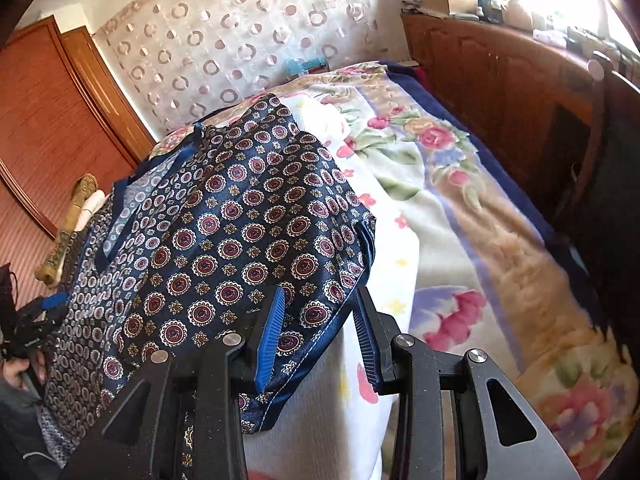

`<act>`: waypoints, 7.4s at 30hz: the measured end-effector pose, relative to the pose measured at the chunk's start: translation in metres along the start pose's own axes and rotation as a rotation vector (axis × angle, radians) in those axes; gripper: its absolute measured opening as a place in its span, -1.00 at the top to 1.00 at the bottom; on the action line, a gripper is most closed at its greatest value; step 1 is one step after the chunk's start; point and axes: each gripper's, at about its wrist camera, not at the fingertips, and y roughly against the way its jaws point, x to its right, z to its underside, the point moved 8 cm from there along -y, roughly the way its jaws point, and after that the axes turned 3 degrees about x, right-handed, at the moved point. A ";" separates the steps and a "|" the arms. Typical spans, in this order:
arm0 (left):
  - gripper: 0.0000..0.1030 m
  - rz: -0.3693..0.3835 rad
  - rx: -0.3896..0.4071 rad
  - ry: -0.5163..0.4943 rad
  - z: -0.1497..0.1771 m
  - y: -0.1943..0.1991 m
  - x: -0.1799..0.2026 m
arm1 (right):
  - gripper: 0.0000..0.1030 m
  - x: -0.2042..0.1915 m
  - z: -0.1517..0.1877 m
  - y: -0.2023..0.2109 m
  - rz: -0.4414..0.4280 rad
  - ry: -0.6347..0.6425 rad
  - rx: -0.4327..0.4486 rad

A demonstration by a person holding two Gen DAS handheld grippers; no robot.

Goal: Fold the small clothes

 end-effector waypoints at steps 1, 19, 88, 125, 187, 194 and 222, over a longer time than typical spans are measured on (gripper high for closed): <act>-0.23 0.000 0.000 0.000 0.000 0.000 0.000 | 0.38 -0.001 0.001 0.000 -0.014 -0.001 -0.001; -0.24 -0.029 0.119 0.036 -0.013 0.042 -0.006 | 0.92 -0.038 -0.068 0.046 0.269 0.321 0.217; -0.24 -0.080 0.202 0.095 -0.041 0.074 -0.049 | 0.91 -0.050 -0.036 -0.014 0.089 0.261 0.050; 0.21 -0.226 -0.171 0.089 -0.070 -0.041 -0.161 | 0.30 -0.079 -0.099 -0.127 0.052 0.415 -0.033; 0.97 -0.028 0.276 0.135 -0.004 0.133 -0.077 | 0.99 -0.125 -0.025 0.064 -0.033 0.372 0.296; 0.97 -0.037 0.265 0.194 0.057 0.156 -0.078 | 0.99 -0.061 0.054 0.119 -0.031 0.270 0.234; 0.48 -0.058 0.152 0.227 0.027 0.095 -0.125 | 0.44 -0.062 0.053 0.137 0.070 0.367 0.205</act>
